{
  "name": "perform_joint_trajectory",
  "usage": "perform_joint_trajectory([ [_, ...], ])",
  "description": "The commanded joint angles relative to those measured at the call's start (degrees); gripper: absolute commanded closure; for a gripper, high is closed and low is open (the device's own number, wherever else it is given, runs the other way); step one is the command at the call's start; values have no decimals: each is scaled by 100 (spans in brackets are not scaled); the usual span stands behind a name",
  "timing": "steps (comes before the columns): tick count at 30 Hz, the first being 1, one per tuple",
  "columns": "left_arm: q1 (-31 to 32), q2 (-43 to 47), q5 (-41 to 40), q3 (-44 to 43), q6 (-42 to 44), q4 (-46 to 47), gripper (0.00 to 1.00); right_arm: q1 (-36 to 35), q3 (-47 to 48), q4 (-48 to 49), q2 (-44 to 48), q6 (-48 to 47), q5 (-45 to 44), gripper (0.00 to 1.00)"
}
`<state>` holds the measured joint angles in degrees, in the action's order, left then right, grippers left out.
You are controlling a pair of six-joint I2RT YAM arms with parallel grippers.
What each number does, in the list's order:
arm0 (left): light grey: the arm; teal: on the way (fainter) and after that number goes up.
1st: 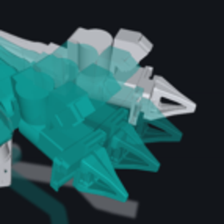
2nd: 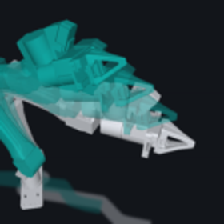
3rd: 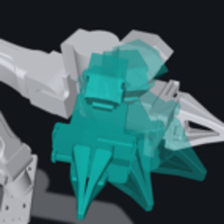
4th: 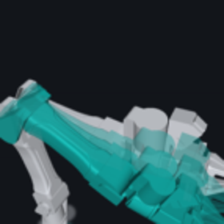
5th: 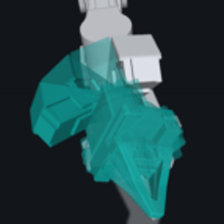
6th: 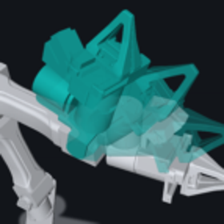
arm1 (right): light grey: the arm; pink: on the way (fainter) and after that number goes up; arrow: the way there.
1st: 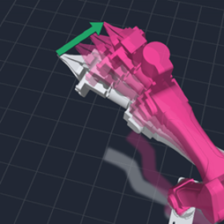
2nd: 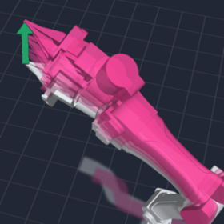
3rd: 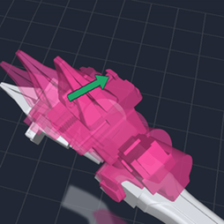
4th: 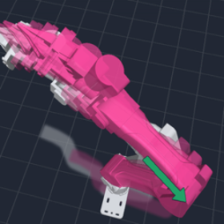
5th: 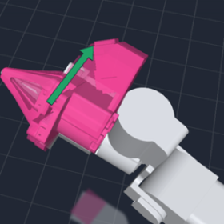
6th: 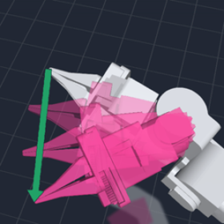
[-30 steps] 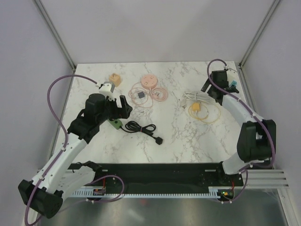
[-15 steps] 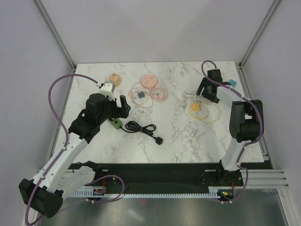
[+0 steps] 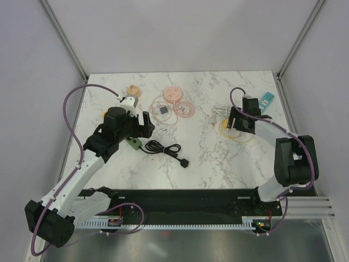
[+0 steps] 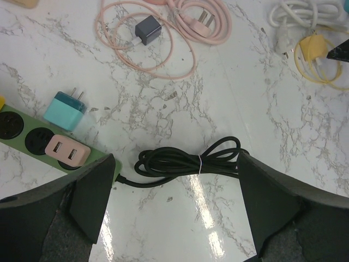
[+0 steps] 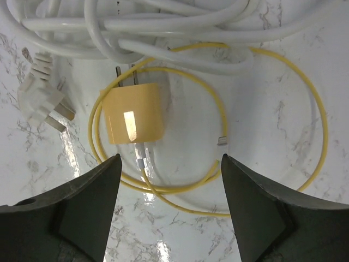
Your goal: Insert the plug
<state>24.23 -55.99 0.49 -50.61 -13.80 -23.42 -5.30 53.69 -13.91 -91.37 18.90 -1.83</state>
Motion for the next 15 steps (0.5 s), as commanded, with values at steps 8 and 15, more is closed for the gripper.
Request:
perform_joint_trajectory([
  [8,3,18,39,-81,-26,206,0,-164,-500,1356,182,-711,437,19],
  [15,3,9,-23,-72,-44,206,0,-366,-351,1541,-222,-852,368,21],
])
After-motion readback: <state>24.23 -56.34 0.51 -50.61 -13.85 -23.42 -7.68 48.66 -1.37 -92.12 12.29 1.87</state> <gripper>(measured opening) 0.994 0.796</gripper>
